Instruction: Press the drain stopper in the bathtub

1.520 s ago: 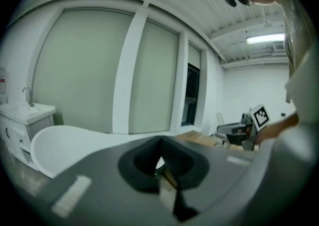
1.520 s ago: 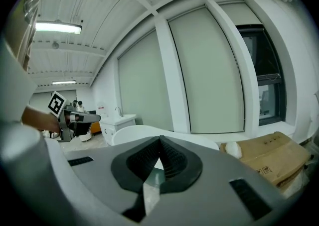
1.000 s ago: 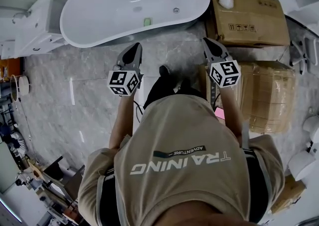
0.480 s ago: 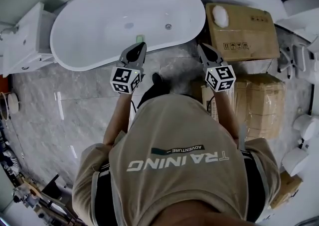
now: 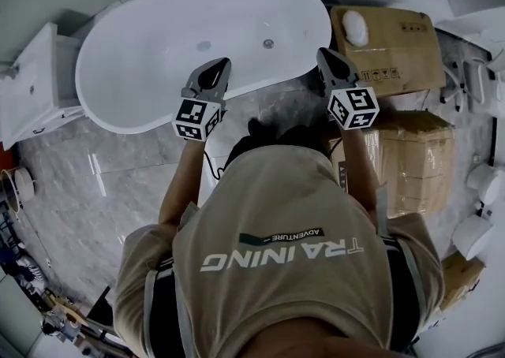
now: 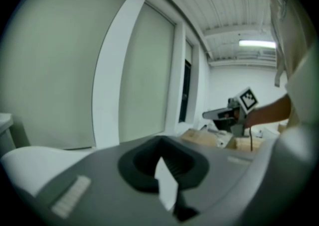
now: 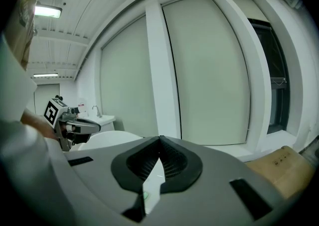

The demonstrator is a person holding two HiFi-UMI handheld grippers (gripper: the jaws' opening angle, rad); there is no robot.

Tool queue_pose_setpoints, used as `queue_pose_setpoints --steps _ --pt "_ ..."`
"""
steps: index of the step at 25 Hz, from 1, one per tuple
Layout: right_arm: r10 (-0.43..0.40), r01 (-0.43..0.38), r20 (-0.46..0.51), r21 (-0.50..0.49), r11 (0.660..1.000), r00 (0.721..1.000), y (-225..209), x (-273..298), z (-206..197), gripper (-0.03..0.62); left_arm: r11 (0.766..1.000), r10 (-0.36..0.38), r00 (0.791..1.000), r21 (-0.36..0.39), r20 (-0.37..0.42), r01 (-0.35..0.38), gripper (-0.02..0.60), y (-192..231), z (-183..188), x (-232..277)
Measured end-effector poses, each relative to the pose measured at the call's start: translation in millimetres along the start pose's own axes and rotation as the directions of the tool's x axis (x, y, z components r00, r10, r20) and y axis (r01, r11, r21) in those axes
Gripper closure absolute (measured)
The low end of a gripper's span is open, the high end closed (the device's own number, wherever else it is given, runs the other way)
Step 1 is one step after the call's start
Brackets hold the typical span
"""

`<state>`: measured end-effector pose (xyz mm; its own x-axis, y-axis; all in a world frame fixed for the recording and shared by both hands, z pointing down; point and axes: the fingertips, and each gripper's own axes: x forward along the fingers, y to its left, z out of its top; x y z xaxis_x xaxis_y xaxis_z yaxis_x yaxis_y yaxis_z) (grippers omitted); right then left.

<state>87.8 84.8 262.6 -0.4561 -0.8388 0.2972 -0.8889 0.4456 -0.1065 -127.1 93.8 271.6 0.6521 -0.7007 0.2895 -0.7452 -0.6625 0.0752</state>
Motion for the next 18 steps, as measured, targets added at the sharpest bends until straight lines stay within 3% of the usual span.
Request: queue_pose_setpoints --steps 7,18 --pt "-0.002 0.002 -0.022 -0.016 1.000 1.000 -18.6 24.0 5.9 0.586 0.999 -0.005 1.000 -0.054 -0.019 0.004 0.580 16.3 -10.4 30.4" --pt "0.111 -0.110 -0.059 0.010 0.994 0.992 -95.6 94.2 0.0 0.586 0.993 0.086 0.996 -0.083 -0.038 -0.089 0.580 35.6 14.7 110.8"
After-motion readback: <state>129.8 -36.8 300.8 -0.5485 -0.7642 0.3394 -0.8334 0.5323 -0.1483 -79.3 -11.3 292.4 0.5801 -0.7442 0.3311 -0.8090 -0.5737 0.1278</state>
